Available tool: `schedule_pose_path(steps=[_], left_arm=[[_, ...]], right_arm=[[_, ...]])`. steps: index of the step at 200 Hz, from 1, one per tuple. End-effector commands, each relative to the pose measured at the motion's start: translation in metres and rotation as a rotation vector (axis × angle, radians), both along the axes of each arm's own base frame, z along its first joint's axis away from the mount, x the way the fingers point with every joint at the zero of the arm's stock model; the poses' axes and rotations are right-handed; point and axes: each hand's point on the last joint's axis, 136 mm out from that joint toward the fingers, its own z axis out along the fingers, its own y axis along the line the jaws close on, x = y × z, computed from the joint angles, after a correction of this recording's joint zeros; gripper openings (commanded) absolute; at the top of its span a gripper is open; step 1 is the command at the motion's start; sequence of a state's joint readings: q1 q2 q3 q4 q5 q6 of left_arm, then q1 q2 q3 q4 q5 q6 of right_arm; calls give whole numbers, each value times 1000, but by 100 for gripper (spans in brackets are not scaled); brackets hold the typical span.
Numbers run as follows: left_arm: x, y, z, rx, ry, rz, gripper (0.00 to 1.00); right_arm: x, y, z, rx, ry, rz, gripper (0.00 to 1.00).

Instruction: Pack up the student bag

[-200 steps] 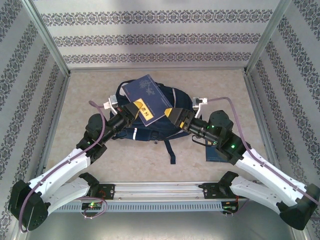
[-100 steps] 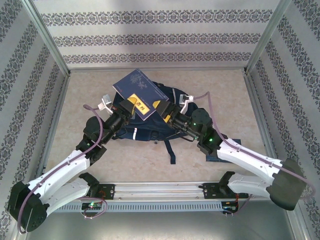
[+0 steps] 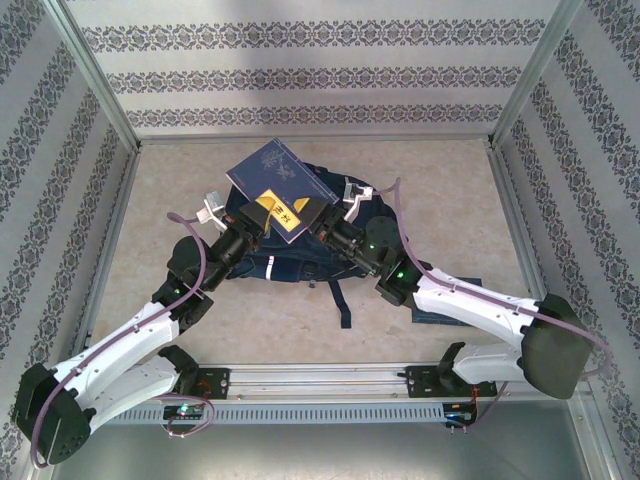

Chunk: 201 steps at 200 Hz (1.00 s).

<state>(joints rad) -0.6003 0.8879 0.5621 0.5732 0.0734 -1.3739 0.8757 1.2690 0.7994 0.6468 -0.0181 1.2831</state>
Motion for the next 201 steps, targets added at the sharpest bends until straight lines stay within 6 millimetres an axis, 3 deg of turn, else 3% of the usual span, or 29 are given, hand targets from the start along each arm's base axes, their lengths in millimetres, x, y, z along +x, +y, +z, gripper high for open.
schedule_pose_path(steps=[1,13,22,45,68,108,145,171,201], left_arm=[[-7,0,12,-15,-30,-11,0],[-7,-3,7,29,-1,-18,3],[-8,-4,3,65,12,-26,16],[-10,-7,-5,169,17,-43,58],[-12,-12,-18,359,33,-74,75],[1,-27,-50,719,118,-170,79],[30,-76,-86,907,201,-406,76],[57,-108,-113,959,232,-519,69],[84,-136,-138,994,255,-600,62]], right_arm=[[2,-1,23,47,-52,-35,15],[3,-5,21,32,-57,-55,5],[3,-10,16,9,-52,-78,0],[7,-31,5,-28,-44,-122,0],[17,-68,-14,-79,2,-188,0],[19,-158,-36,-260,23,-341,0],[8,-235,-46,-394,57,-485,0],[-5,-271,-55,-469,122,-569,0],[-20,-290,-60,-543,142,-614,0]])
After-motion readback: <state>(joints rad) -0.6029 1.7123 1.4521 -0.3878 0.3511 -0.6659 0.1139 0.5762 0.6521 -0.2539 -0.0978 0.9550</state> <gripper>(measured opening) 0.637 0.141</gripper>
